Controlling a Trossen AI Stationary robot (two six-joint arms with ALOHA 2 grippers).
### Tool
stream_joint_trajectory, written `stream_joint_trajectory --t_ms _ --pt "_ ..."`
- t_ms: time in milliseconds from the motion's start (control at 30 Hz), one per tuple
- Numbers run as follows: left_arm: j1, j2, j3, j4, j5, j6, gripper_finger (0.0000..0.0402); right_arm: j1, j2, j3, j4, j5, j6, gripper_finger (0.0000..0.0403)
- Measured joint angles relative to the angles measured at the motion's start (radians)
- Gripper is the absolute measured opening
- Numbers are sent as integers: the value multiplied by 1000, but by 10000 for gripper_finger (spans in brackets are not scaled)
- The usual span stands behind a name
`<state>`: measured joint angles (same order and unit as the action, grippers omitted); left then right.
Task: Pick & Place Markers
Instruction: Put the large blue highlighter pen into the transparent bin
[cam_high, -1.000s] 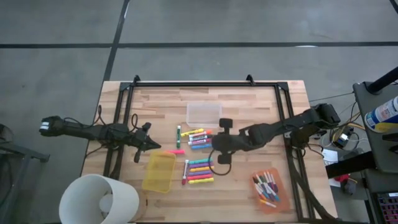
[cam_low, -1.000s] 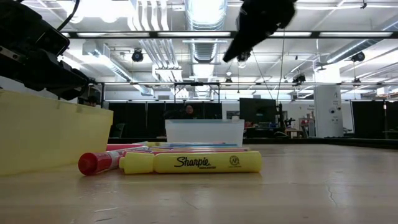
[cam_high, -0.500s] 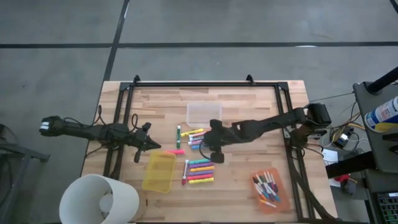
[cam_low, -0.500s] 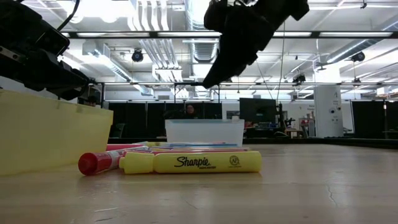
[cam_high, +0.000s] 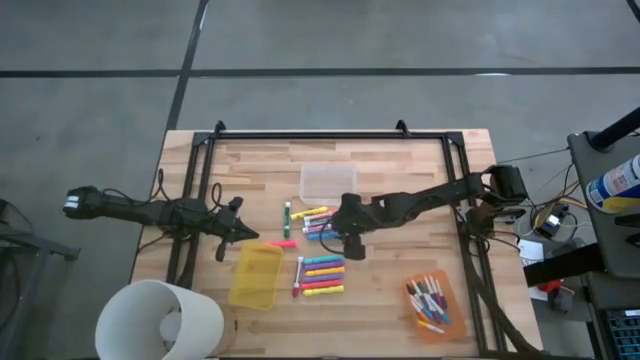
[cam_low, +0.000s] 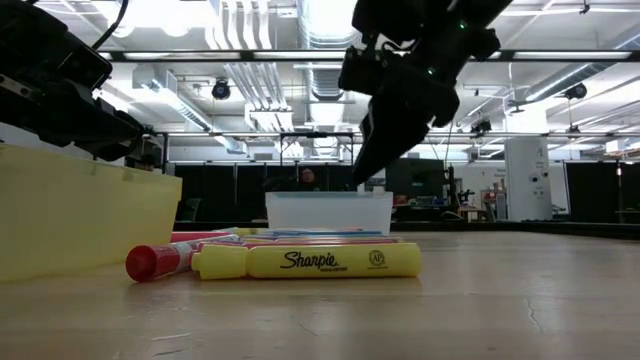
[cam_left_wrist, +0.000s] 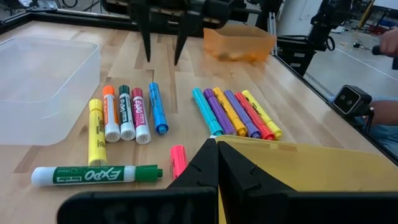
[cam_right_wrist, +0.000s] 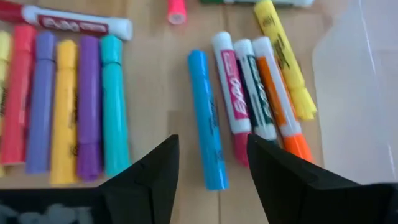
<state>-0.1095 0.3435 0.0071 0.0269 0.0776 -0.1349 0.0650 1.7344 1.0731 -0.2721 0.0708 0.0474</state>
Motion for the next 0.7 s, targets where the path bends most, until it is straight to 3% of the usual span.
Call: stream_joint_trajectory --t_ms 700 --pt "0 0 0 0 0 0 0 -1 4 -205 317 0 17 167"
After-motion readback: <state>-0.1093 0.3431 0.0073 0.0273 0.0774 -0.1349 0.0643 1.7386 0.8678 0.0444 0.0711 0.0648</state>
